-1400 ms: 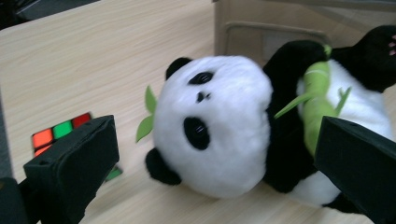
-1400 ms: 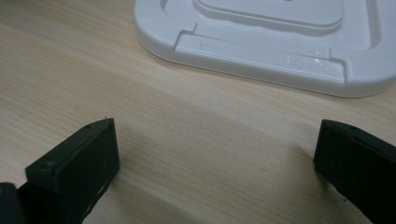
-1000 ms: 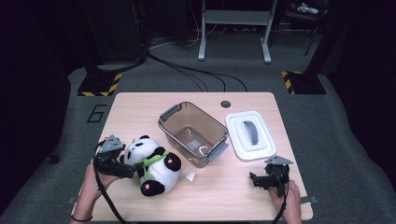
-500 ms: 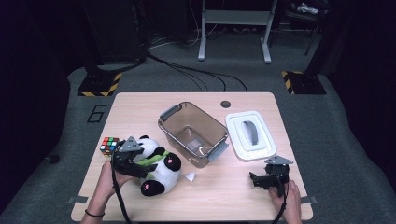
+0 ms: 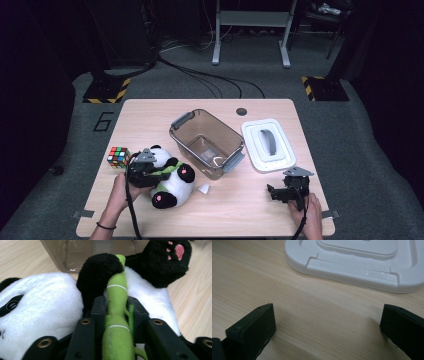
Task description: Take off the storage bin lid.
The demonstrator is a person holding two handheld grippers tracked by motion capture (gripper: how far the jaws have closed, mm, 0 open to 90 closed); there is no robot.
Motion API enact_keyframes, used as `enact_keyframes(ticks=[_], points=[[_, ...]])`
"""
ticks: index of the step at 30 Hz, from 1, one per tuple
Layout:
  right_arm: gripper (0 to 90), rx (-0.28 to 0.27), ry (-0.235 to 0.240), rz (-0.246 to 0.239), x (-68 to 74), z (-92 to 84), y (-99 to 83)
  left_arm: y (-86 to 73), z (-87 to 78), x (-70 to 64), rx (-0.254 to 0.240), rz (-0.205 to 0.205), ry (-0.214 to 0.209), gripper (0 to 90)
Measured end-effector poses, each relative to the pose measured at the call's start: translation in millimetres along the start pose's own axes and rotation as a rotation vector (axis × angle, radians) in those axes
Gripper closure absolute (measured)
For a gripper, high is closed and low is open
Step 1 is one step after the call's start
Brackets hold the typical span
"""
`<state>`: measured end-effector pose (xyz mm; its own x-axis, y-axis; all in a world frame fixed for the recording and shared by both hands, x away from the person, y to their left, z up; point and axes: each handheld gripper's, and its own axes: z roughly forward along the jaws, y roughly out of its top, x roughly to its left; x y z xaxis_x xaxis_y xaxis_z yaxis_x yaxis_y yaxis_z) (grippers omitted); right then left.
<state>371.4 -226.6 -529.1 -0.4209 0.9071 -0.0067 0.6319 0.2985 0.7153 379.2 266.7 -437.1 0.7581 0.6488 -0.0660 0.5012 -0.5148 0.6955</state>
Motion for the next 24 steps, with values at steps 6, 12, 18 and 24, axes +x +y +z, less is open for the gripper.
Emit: enact_keyframes(ticks=[6, 12, 18, 24], points=[[0.0, -0.001, -0.002, 0.002, 0.0, 0.1, 0.1, 0.1, -5.3, -5.1, -0.005, 0.043, 0.015, 75.2], [0.0, 0.0, -0.002, 0.001, 0.0, 0.1, 0.1, -1.9, -9.9, -4.8, -0.026, 0.076, 0.012, 75.5], [0.0, 0.001, -0.002, 0.001, 0.0, 0.0, 0.1, 0.0, -13.3, -6.7, -0.023, 0.114, 0.008, 75.6], [0.0, 0.0, 0.0, 0.0, -0.2, 0.1, 0.2, 2.7, -23.5, -8.1, -0.035, 0.13, 0.002, 75.6]])
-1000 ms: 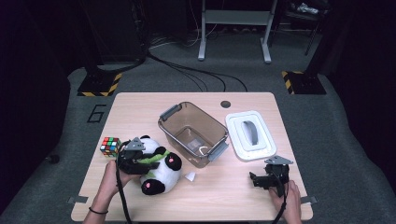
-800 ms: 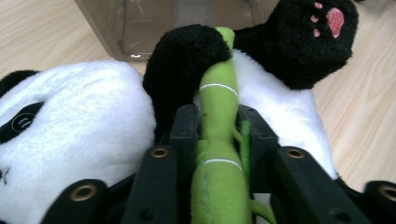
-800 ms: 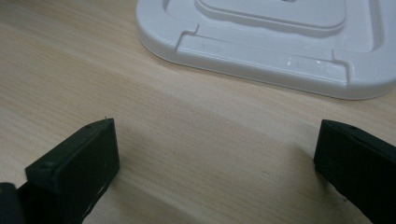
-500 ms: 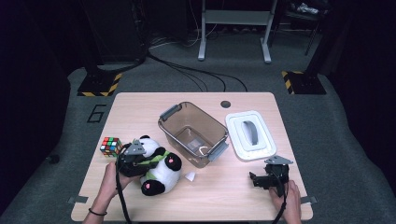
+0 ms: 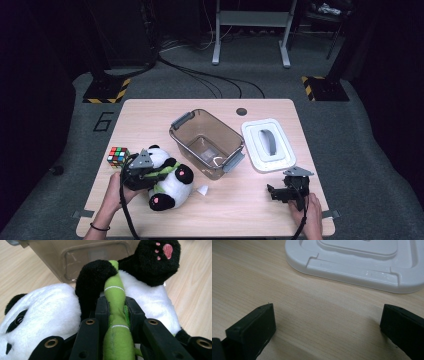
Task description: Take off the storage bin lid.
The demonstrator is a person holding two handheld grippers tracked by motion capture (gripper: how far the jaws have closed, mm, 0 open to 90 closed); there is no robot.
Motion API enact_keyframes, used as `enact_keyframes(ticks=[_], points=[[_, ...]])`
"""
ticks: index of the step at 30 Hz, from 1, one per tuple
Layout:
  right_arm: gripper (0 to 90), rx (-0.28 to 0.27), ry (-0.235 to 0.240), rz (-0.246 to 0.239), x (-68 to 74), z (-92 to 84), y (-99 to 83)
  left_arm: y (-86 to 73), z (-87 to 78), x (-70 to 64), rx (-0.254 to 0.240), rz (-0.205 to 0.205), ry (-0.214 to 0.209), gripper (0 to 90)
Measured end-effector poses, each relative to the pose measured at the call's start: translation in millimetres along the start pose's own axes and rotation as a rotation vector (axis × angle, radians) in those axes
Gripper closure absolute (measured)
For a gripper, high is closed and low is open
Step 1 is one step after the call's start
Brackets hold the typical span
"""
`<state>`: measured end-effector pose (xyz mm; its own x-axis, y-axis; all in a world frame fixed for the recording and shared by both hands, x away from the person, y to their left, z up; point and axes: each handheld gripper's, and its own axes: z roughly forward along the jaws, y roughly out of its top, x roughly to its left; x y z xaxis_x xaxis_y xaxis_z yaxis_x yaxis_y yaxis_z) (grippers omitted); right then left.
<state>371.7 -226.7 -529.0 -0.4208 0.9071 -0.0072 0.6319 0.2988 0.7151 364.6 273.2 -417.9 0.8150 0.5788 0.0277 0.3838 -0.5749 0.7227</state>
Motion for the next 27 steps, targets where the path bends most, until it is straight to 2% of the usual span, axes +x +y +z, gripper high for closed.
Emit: enact_keyframes(ticks=[9, 16, 19, 27], points=[[0.0, 0.0, 0.002, -0.001, -0.2, 0.0, 0.1, 5.9, -14.2, 1.1, -0.03, 0.013, -0.006, 75.6], [0.0, 0.0, 0.002, -0.001, -0.2, 0.1, 0.1, 9.8, -22.6, 1.5, -0.03, 0.031, -0.001, 75.6], [0.0, 0.0, 0.002, -0.001, -0.2, 0.1, 0.1, 11.2, -27.0, 0.8, -0.036, 0.026, -0.01, 75.6], [0.0, 0.0, 0.002, -0.002, -0.2, 0.1, 0.1, 20.8, -40.2, 1.1, -0.044, 0.058, -0.003, 75.5]])
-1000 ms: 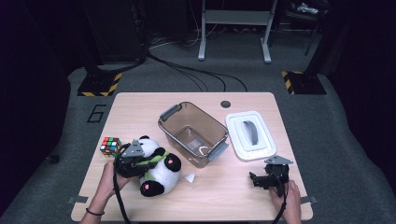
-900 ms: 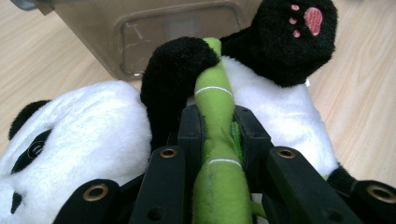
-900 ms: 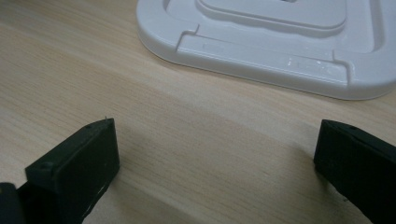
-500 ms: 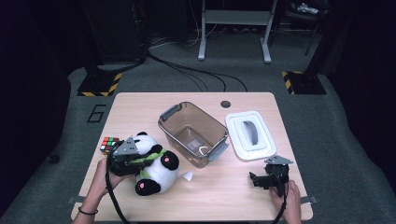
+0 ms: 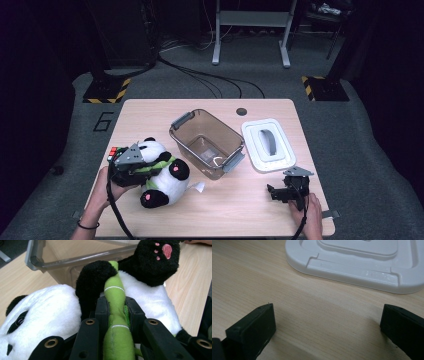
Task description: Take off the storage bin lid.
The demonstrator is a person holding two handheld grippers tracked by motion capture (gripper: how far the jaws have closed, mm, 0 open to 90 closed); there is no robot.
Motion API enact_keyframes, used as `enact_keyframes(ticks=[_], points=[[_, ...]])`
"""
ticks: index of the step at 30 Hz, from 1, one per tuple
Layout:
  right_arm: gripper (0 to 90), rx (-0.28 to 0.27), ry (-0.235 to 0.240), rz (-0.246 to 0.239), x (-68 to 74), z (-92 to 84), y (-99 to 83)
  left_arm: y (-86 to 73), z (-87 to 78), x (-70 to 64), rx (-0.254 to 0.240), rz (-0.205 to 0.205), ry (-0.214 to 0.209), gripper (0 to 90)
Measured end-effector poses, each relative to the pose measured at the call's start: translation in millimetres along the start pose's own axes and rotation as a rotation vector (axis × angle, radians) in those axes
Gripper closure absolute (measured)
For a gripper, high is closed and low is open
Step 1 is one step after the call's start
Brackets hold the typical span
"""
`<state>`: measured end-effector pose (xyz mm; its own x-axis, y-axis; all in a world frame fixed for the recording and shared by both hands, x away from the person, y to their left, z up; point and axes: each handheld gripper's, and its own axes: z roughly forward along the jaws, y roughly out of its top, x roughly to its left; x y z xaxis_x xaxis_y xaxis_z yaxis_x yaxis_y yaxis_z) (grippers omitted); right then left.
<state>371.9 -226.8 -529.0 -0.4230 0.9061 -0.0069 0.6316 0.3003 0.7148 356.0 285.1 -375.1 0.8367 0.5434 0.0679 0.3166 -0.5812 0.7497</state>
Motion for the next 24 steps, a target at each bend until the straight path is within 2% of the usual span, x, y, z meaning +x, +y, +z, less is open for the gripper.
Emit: enact_keyframes(ticks=[7, 15, 24], points=[[0.0, 0.0, 0.0, 0.0, 0.0, 0.0, 0.0, 7.5, -8.8, 3.3, -0.02, -0.003, -0.01, 75.5], [0.0, 0.0, 0.0, 0.0, 0.0, 0.0, 0.0, 19.1, -20.0, 6.2, -0.037, 0.012, -0.015, 75.4], [0.0, 0.0, 0.0, 0.0, 0.0, 0.0, 0.0, 31.6, -31.8, 10.9, -0.051, 0.04, 0.004, 75.4]])
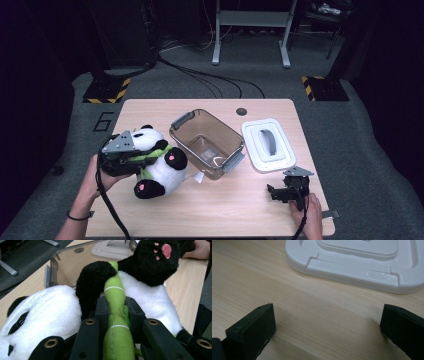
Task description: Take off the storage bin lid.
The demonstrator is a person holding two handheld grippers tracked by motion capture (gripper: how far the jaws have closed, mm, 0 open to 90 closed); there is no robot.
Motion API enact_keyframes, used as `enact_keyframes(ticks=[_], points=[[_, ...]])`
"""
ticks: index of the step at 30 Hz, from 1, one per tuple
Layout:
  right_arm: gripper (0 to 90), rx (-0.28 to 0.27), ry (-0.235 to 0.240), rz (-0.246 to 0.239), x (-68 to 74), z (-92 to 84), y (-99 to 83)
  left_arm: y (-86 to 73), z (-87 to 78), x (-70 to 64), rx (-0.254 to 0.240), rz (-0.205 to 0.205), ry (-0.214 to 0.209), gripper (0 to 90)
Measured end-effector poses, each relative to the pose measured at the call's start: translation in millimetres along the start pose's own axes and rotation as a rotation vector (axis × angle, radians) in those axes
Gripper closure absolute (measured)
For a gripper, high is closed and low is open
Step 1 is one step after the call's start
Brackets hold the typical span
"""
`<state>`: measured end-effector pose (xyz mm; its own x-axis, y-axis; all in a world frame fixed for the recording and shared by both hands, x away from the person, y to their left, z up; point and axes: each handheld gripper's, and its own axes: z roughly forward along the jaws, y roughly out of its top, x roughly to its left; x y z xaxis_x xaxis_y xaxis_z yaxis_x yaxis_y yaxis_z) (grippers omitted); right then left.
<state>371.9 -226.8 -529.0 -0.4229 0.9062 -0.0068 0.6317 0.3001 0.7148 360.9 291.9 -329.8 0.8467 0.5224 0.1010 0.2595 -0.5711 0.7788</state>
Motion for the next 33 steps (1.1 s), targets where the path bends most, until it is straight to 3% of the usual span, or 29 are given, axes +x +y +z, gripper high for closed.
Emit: enact_keyframes(ticks=[24, 33], points=[[0.0, 0.0, 0.0, 0.0, 0.0, 0.0, 0.0, 41.1, -11.3, 10.0, -0.036, 0.042, 0.003, 75.4], [0.0, 0.0, 0.001, -0.001, -0.1, 0.1, 0.0, 58.8, -9.8, 11.8, -0.022, 0.08, -0.006, 75.3]])
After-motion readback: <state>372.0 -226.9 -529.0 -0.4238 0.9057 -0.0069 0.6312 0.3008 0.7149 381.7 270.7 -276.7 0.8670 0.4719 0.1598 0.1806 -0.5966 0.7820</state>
